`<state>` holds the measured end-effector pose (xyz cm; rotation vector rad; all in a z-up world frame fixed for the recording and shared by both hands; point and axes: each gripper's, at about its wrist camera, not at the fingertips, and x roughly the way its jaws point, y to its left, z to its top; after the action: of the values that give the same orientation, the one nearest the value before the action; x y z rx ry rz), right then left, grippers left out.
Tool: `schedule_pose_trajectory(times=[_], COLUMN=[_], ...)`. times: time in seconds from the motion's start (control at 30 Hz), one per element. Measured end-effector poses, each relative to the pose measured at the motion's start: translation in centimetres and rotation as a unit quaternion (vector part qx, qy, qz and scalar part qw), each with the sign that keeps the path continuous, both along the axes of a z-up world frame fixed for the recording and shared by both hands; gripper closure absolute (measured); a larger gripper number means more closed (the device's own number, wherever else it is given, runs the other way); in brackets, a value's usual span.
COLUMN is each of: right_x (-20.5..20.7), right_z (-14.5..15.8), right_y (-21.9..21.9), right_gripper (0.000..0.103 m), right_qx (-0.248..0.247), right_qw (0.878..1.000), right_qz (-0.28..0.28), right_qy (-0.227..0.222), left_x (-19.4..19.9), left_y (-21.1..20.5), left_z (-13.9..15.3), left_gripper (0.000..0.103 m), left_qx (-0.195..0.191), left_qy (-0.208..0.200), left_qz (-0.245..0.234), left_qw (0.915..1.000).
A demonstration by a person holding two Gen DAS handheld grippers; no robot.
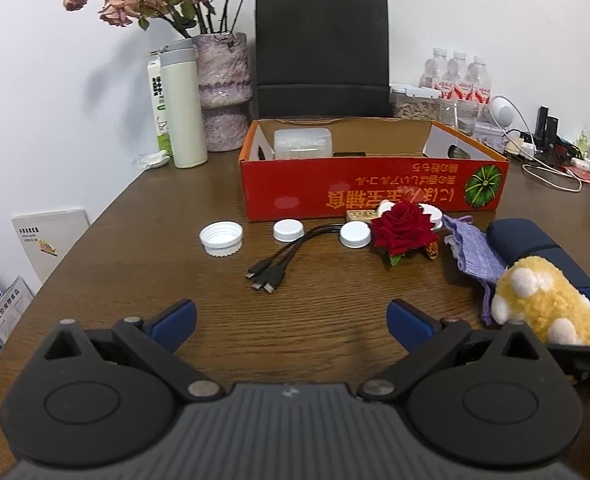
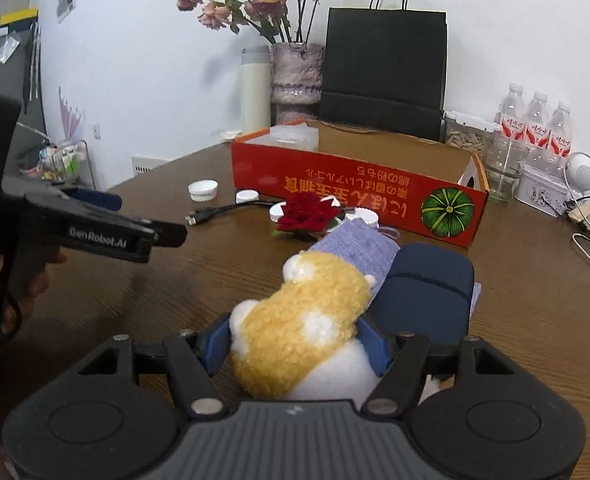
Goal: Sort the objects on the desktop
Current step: 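Lift the plush hamster with the right gripper and hold it above the table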
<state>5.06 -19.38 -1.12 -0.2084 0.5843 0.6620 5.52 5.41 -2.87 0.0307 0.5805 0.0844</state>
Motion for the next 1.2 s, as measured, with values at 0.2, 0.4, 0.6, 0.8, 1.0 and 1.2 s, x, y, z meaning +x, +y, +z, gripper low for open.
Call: schedule_pose_trajectory(times=[0.2, 0.4, 0.6, 0.8, 1.0, 1.2], right_x=[-0.2, -2.0, -2.1, -1.1, -0.9, -2.8], right_z=[-0.3, 0.6, 3.4, 3.5, 0.5, -0.4], right_y=[1.1, 1.4, 0.4, 0.3, 0.9, 1.7], right_gripper=[0.039, 0.044, 0.069, 0.064, 0.038, 0.044], right_qx=[-0.037, -0.045, -0.022, -0.020, -0.036, -0.048], right_qw=[0.999, 0.997, 0.995, 0.997, 0.999, 0.997], right_qz=[0.016, 0.046, 0.034, 0.036, 0.029, 0.052], right_qy=[-0.014, -0.040, -0.094, -0.068, -0.016, -0.035], left_x=[-0.1, -0.2, -0.3, -0.4, -0.6, -0.6], left_y=[0.6, 0.6, 0.4, 0.4, 0.7, 0.9], left_z=[-0.2, -0.3, -0.2, -0.2, -0.4, -0.7], left_gripper=[0.000, 0.000, 0.000, 0.000, 0.000, 0.000], left_qx=[-0.009, -0.009, -0.009, -0.011, -0.011, -0.014], left_qy=[0.004, 0.003, 0.002, 0.003, 0.006, 0.012], left_qz=[0.010, 0.009, 0.008, 0.008, 0.011, 0.016], left_qw=[0.9999, 0.9999, 0.9999, 0.9999, 0.9999, 0.9997])
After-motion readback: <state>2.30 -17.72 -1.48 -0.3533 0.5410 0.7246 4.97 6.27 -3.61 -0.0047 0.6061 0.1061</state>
